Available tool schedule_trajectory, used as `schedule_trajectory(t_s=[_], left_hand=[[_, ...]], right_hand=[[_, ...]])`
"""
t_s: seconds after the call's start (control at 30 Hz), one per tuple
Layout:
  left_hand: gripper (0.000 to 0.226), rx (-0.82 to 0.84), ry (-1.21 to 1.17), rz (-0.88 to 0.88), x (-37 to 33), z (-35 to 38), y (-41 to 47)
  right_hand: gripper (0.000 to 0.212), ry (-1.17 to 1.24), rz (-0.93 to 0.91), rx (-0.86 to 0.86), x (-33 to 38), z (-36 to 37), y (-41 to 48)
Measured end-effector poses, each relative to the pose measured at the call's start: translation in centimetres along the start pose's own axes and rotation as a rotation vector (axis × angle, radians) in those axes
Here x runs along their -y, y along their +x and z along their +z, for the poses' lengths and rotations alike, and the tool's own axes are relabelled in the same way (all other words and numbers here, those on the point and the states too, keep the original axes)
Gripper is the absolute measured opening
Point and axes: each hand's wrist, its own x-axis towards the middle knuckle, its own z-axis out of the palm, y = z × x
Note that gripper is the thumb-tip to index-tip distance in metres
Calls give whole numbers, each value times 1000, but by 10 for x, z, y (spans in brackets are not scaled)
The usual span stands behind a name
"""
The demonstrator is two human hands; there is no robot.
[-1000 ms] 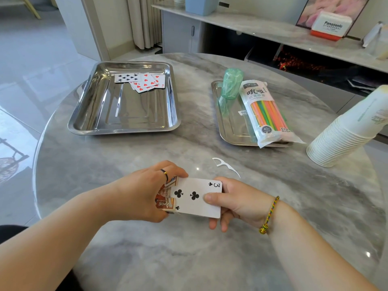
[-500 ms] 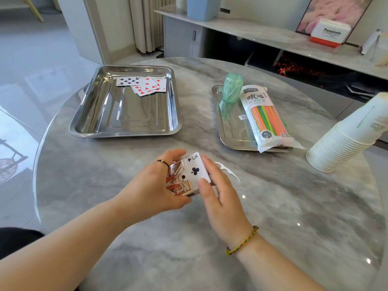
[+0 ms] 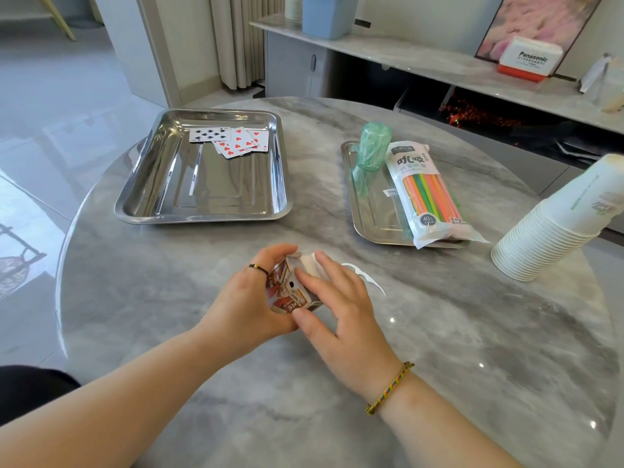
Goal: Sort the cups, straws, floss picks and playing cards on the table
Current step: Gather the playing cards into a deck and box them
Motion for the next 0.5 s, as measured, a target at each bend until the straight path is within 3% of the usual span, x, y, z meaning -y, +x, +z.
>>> schedule_trajectory(t_s=[0.1,0.23,0.37,0.5], left_hand=[[69,-55,-55,-25,3,8,1],[84,-47,-79,-63,4,14,2],[72,60,-78,-107,7,12,1],[54,138,-281,-201,7,12,2]], right_hand=[[54,162,66,77,2,-4,0],[50,489,196,-73,-1,-2,-2],[47,596,264,-188,-8,-8,0],[42,701,317,-274,-12,-17,4]])
